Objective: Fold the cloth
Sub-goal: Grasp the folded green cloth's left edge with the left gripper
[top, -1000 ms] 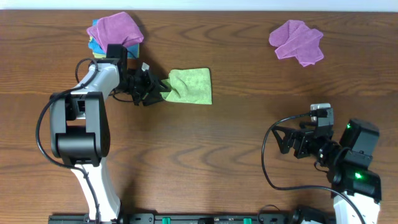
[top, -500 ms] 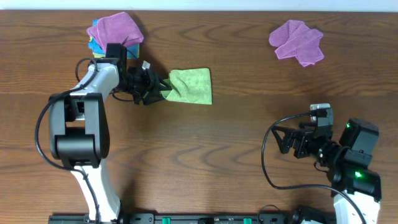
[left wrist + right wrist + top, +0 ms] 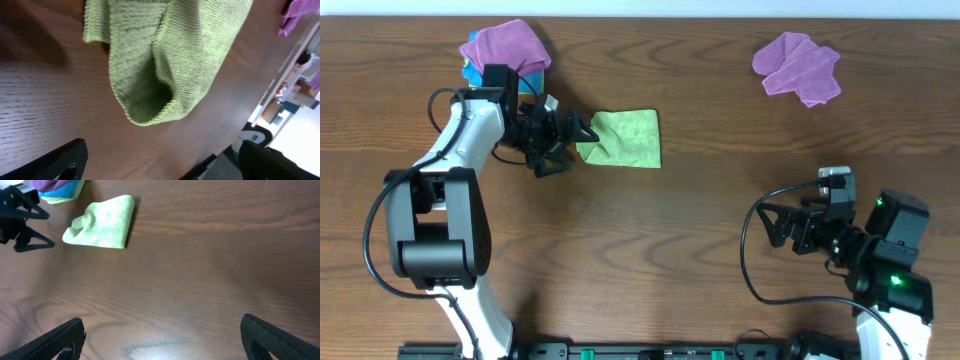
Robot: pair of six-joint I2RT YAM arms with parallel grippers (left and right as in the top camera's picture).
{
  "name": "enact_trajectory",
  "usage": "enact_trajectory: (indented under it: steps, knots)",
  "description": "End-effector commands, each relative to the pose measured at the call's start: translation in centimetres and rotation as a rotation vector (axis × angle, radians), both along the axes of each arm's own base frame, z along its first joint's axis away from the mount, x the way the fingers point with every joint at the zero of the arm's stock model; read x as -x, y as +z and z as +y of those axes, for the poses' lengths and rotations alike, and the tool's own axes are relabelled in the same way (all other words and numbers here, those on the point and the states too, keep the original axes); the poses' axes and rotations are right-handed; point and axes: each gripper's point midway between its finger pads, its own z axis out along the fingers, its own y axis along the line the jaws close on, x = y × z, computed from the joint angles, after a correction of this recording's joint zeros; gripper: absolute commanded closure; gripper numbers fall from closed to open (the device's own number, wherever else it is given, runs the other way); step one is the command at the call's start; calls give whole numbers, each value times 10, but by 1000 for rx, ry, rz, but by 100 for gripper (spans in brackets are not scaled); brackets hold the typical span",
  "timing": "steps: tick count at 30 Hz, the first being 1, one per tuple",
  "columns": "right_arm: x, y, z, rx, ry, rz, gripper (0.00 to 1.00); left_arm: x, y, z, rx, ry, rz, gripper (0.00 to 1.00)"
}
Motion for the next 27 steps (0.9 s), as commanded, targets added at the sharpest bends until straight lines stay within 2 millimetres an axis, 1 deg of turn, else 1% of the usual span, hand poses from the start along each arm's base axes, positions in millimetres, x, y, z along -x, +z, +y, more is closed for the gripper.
enact_trajectory:
  steps: [1,7,10,15,19,21,27]
  knots:
    - [1,-1,1,-18,-5,10,1,13,-15,3,-39,-15,24,2]
    - [1,-1,1,-18,-5,10,1,24,-41,-3,-33,31,64,3]
    - [1,-2,0,-17,-6,10,1,24,-48,-7,-23,49,61,3]
    - [1,-2,1,-18,-5,10,1,14,-52,-15,-19,77,26,3]
    - [1,-1,1,-17,-5,10,1,5,-59,-21,-57,110,-4,2]
    - [1,-2,1,-17,-5,10,1,-1,-61,-27,-70,122,-31,2]
    - [1,-2,0,-17,-5,10,1,-6,-71,-40,-174,138,-62,2]
